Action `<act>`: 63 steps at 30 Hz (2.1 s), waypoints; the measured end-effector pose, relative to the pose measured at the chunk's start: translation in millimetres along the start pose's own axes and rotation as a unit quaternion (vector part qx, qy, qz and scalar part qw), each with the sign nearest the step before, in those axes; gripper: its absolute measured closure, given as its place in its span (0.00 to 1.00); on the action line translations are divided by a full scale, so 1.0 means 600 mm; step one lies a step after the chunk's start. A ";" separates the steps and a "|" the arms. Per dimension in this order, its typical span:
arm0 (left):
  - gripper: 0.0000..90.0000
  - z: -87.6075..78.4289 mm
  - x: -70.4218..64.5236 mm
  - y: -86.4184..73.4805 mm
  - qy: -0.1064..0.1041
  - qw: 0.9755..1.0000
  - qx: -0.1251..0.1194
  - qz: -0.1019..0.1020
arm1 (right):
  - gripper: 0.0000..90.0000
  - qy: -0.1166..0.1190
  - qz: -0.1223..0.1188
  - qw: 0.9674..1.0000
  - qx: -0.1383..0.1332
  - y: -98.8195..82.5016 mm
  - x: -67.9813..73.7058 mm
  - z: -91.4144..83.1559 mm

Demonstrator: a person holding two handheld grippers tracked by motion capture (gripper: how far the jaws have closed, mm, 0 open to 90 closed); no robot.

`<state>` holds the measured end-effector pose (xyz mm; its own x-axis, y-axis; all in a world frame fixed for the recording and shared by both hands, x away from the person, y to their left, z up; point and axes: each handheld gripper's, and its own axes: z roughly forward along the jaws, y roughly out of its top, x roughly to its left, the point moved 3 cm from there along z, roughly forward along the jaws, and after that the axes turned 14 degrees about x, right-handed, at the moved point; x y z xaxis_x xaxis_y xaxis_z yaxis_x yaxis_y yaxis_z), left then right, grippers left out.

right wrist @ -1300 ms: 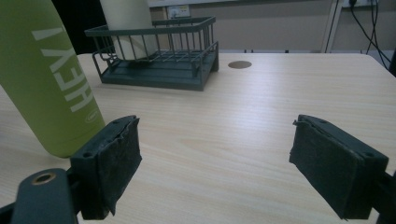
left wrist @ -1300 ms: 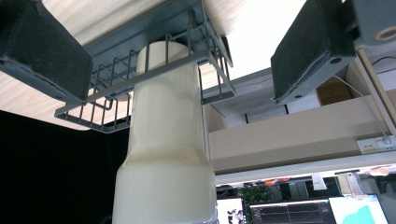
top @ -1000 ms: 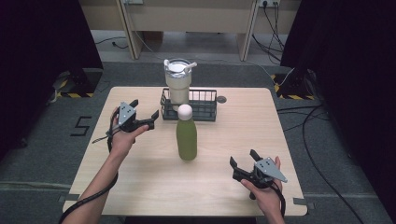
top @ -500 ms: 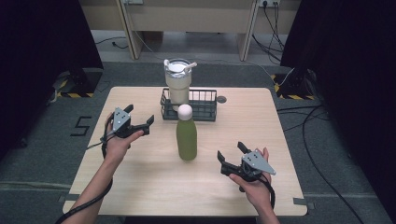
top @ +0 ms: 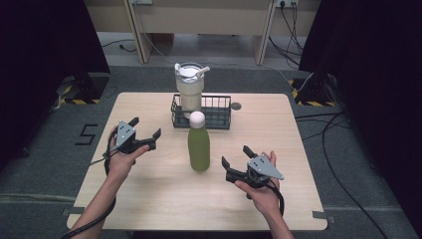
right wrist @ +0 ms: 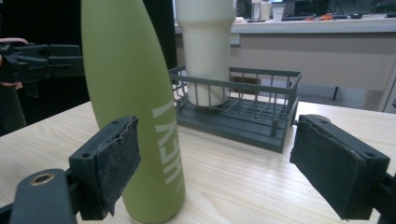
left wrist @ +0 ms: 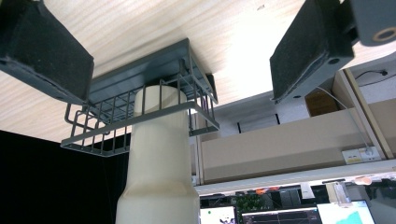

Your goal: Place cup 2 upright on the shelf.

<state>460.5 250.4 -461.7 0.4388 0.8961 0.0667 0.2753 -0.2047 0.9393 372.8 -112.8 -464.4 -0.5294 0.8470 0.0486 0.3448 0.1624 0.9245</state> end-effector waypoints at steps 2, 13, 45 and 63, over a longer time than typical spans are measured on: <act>0.06 -0.003 0.000 -0.004 -0.001 1.000 0.001 0.000 | 0.17 0.003 -0.001 1.000 0.000 0.002 0.004 0.002; 0.06 -0.016 0.006 -0.020 0.004 1.000 0.003 -0.008 | 0.17 0.022 -0.010 1.000 -0.004 0.016 0.028 0.020; 0.06 -0.024 0.015 -0.037 0.008 1.000 0.007 -0.019 | 0.17 0.058 -0.044 0.997 0.016 0.055 0.079 0.110; 0.08 -0.024 0.019 -0.042 0.008 1.000 0.009 -0.025 | 0.17 0.070 -0.054 0.996 0.032 0.065 0.090 0.154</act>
<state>446.4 271.5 -480.0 0.4099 0.9118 0.0264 0.3112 -0.1670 0.9356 429.2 -14.1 -460.5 -0.6668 0.7452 0.0072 0.3268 0.2837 0.9015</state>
